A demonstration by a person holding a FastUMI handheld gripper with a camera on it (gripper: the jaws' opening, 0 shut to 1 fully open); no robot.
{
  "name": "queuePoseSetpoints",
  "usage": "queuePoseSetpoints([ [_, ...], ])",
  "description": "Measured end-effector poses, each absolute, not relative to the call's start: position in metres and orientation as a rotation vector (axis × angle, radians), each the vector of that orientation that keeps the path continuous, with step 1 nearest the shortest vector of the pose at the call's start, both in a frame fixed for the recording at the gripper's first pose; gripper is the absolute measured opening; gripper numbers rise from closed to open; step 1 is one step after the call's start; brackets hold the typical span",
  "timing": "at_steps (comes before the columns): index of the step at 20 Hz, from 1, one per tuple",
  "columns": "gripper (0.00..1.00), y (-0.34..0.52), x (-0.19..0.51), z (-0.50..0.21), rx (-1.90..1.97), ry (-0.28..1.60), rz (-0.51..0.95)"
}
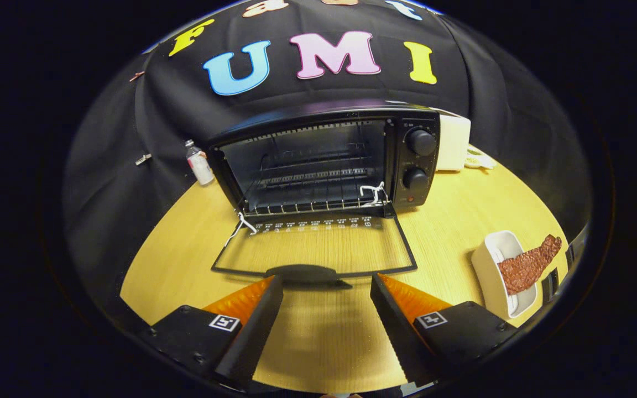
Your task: Open the toaster oven, put the food inside, and close the toaster oven door.
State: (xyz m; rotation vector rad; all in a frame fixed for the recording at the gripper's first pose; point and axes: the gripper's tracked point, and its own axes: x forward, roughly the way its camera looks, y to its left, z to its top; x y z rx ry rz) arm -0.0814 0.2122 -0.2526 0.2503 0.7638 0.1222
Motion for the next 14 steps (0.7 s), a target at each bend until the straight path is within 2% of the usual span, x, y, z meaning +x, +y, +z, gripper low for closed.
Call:
queuePoseSetpoints([
  [5,0.99,0.118,-0.11,-0.219,0.233,0.775,0.097],
  [14,0.99,-0.049,-0.09,-0.21,0.356,0.756,-0.09],
])
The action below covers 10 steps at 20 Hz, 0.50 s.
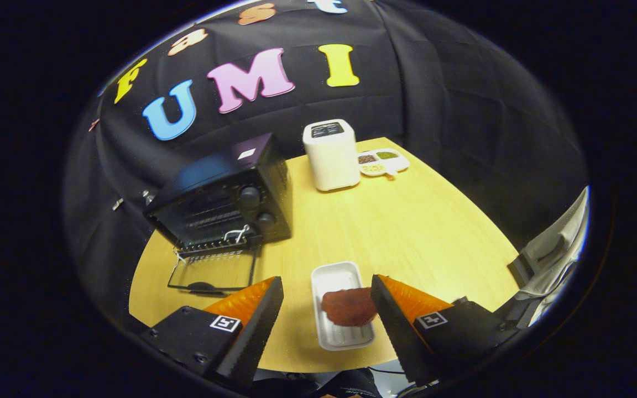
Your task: Open the toaster oven, put the food inside, and close the toaster oven door.
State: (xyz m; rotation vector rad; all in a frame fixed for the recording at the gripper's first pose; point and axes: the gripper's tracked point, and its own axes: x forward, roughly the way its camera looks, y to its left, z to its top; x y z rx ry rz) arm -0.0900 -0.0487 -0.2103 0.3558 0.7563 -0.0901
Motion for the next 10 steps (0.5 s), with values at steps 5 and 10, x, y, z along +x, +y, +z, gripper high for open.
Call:
queuePoseSetpoints([
  [5,0.99,-0.08,-0.093,-0.238,0.396,0.808,-0.065],
  [10,0.96,-0.066,-0.103,-0.275,0.504,0.93,0.041],
])
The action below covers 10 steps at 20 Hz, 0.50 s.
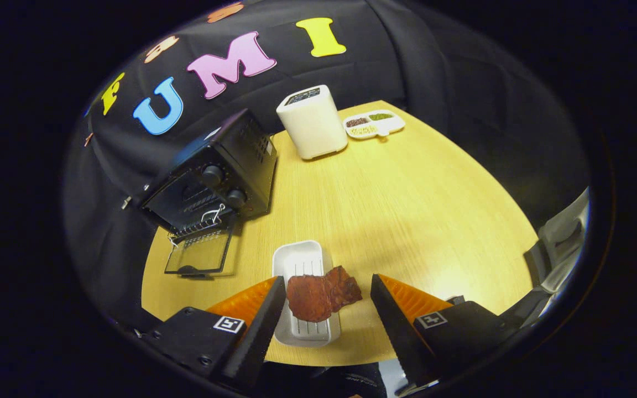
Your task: Open the toaster oven, put the food inside, and close the toaster oven door.
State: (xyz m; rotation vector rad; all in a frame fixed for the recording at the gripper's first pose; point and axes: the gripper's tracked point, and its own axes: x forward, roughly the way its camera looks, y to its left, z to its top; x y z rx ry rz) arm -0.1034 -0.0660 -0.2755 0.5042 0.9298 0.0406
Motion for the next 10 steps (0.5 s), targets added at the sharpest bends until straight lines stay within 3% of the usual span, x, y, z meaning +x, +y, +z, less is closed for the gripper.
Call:
queuePoseSetpoints([
  [1,0.96,-0.064,-0.102,-0.278,0.536,0.936,0.049],
  [4,0.75,-0.062,-0.102,-0.291,0.588,0.981,0.059],
  [7,0.62,-0.061,-0.103,-0.295,0.678,1.016,0.051],
  [10,0.36,-0.06,-0.11,-0.299,0.766,1.073,0.034],
])
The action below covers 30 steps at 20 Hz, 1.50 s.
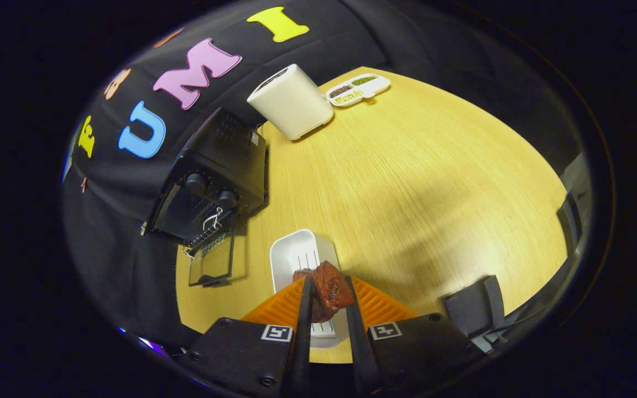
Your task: Open the toaster oven, put the food inside, and close the toaster oven door.
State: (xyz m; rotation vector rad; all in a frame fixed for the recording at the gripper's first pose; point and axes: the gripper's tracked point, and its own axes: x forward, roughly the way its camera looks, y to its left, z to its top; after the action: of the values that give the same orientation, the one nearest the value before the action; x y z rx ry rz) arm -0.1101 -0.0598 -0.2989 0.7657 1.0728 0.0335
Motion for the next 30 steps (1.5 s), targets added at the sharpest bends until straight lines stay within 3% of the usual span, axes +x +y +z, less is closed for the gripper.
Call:
queuePoseSetpoints([
  [1,0.36,-0.058,-0.109,-0.298,0.809,1.069,0.034],
  [4,0.17,-0.056,-0.104,-0.288,0.866,1.048,0.037],
  [6,0.14,-0.056,-0.103,-0.285,0.814,1.03,0.049],
  [15,0.12,-0.047,-0.083,-0.204,0.776,0.863,0.086],
  [21,0.12,0.062,-0.064,-0.161,0.969,0.735,0.125],
  [30,0.12,0.19,0.009,-0.187,1.161,0.563,0.076],
])
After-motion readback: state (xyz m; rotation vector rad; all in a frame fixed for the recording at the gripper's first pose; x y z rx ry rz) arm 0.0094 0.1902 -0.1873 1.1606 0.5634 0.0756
